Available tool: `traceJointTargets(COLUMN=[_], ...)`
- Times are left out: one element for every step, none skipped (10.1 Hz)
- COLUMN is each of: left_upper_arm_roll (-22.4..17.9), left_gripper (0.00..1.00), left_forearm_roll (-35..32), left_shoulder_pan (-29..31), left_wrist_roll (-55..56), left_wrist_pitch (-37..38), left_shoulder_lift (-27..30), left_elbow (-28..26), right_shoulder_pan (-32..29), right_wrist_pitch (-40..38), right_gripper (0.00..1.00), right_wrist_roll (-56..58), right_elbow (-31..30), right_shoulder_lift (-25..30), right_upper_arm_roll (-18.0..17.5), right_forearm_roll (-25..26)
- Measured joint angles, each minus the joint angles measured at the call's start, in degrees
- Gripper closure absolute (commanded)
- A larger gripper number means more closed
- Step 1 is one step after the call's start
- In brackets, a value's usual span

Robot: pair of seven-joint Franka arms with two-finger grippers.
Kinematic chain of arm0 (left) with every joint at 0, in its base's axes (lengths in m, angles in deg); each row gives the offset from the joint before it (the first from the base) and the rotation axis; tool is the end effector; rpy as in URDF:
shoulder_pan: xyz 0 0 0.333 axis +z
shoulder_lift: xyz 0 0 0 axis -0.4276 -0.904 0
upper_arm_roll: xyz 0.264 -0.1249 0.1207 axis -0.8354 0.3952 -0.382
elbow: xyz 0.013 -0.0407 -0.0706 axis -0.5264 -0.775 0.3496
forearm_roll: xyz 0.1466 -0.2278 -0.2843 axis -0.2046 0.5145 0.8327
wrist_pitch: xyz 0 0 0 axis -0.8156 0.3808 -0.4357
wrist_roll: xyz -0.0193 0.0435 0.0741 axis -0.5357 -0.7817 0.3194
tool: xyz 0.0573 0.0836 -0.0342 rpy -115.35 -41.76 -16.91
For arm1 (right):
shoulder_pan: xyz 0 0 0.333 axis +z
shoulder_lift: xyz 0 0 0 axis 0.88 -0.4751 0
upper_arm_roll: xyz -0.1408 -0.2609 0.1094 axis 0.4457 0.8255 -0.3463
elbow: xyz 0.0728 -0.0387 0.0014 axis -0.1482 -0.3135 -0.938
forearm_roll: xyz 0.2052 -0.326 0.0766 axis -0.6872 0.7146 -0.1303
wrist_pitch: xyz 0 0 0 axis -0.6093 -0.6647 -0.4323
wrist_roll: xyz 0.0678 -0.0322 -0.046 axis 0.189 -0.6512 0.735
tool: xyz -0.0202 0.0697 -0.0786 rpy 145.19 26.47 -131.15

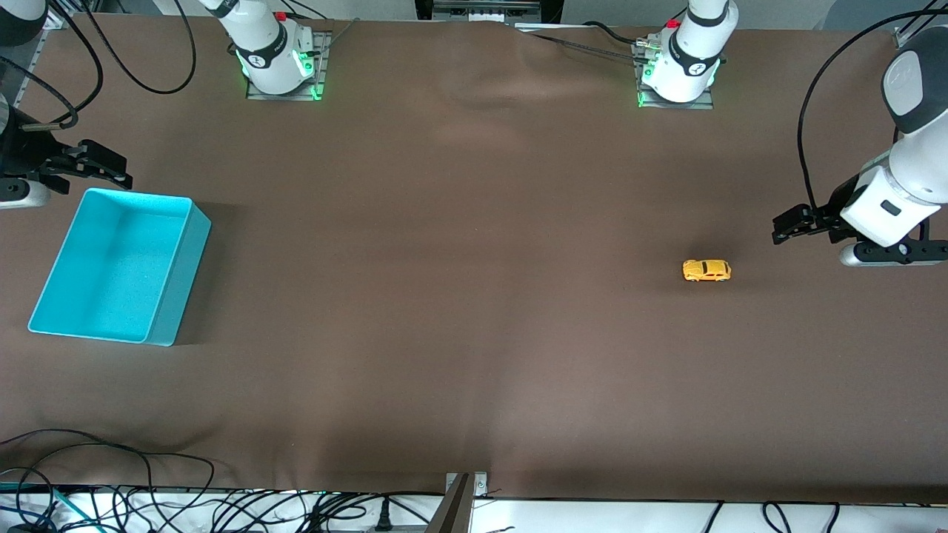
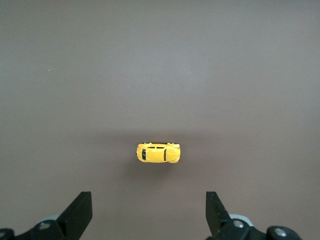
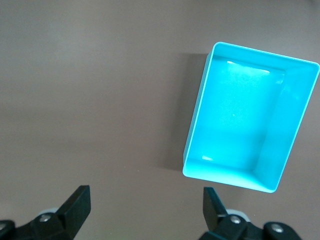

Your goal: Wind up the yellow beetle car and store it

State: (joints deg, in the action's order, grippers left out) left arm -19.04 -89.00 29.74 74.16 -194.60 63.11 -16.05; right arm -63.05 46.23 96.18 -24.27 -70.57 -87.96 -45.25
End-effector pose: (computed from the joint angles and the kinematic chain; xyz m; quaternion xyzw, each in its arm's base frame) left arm 0.5836 0.0134 0.4978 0.9997 0.0234 -0.0099 0.0019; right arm 0.5585 -0.0233 0.5783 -0.9985 -0.0460 0.0295 0.0025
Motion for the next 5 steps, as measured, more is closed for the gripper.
traceJointTargets(left_upper_arm_roll=[0.0,0.0,0.0,0.0,0.0], left_gripper=[0.00,0.00,0.00,0.00,0.00], left_forearm_roll=[0.0,0.0,0.0,0.0,0.0], left_shoulder_pan=[0.0,0.0,0.0,0.1,0.3], left_wrist_roll=[0.0,0.0,0.0,0.0,0.0], left_wrist_pitch=[0.0,0.0,0.0,0.0,0.0], left_shoulder_lift=[0.0,0.0,0.0,0.0,0.0], left_elbow=[0.0,0.0,0.0,0.0,0.0], right_shoulder_pan=[0.0,0.0,0.0,0.0,0.0], right_wrist_pitch=[0.0,0.0,0.0,0.0,0.0], right_gripper=[0.00,0.00,0.00,0.00,0.00], right_wrist_roll=[0.0,0.0,0.0,0.0,0.0], right_elbow=[0.0,0.0,0.0,0.0,0.0], right_shoulder_lift=[0.0,0.0,0.0,0.0,0.0], right_upper_arm_roll=[0.0,0.0,0.0,0.0,0.0], right_forearm_roll=[0.0,0.0,0.0,0.0,0.0])
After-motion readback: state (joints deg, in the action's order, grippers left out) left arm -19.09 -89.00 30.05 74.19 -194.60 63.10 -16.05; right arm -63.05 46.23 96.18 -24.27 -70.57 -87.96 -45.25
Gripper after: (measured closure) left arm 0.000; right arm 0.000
